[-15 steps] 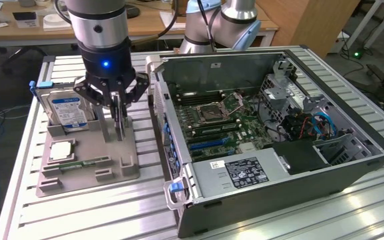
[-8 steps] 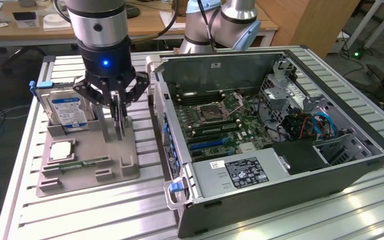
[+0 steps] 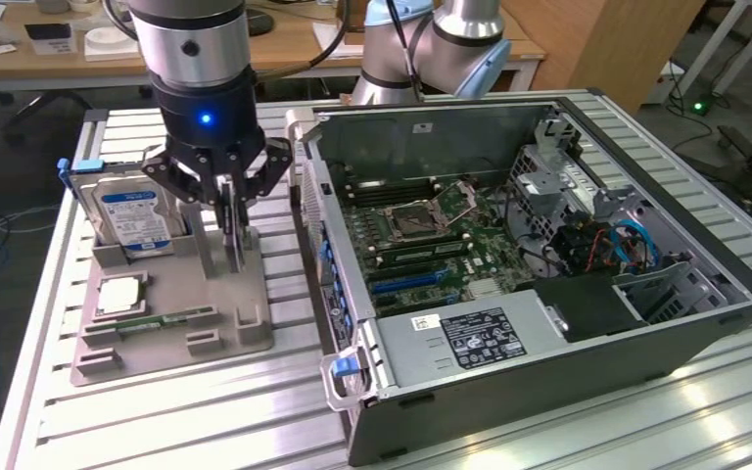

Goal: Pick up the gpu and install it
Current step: 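Pick up the gpu and move the gpu toward the slot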

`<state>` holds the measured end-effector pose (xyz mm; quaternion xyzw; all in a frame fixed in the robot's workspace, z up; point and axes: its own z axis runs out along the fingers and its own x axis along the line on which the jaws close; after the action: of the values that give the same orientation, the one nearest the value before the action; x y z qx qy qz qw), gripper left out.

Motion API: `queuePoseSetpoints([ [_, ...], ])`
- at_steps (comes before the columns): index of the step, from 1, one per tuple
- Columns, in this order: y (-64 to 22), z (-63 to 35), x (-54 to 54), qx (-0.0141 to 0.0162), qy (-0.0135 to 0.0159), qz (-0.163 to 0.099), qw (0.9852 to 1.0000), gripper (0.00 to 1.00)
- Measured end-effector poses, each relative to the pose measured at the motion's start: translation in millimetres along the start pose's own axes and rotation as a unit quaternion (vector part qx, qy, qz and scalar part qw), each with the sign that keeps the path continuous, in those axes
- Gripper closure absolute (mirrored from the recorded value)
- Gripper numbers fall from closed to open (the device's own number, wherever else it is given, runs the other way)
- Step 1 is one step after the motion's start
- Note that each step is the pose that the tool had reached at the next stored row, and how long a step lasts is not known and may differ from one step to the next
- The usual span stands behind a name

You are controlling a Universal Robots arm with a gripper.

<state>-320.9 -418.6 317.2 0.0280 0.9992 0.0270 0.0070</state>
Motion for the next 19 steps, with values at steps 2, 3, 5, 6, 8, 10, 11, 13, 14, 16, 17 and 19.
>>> queuePoseSetpoints([
  [2, 0.1, -0.9, 0.0, 0.0, 0.0, 0.0, 1.0, 0.73],
  [3, 0.1, -1.4, 0.0, 0.0, 0.0, 0.0, 1.0, 0.73],
  [5, 0.1, -2.5, -0.1, 0.0, 0.0001, 0.0, 1.0, 0.73],
  [6, 0.2, -3.1, -0.1, 0.0, 0.0001, 0.0, 1.0, 0.73],
  [8, 0.2, -4.4, -0.1, 0.0, 0.0, 0.0, 1.0, 0.73],
  [10, 0.3, -5.8, -0.1, 0.0, 0.0, 0.0, 1.0, 0.73],
  [11, 0.3, -6.0, -0.1, -0.0001, -0.0001, 0.0, 1.0, 0.73],
  [13, 0.4, -7.0, -0.1, 0.0001, 0.0001, 0.0, 1.0, 0.73],
  [14, 0.4, -7.4, -0.1, 0.0, 0.0, 0.0, 1.0, 0.73],
  [16, 0.5, -8.2, -0.1, 0.0, 0.0, 0.0, 1.0, 0.73],
  [17, 0.5, -8.6, -0.1, 0.0, 0.0, 0.0, 1.0, 0.73],
  [19, 0.5, -9.1, -0.1, 0.0, 0.0, 0.0, 1.0, 0.73],
])
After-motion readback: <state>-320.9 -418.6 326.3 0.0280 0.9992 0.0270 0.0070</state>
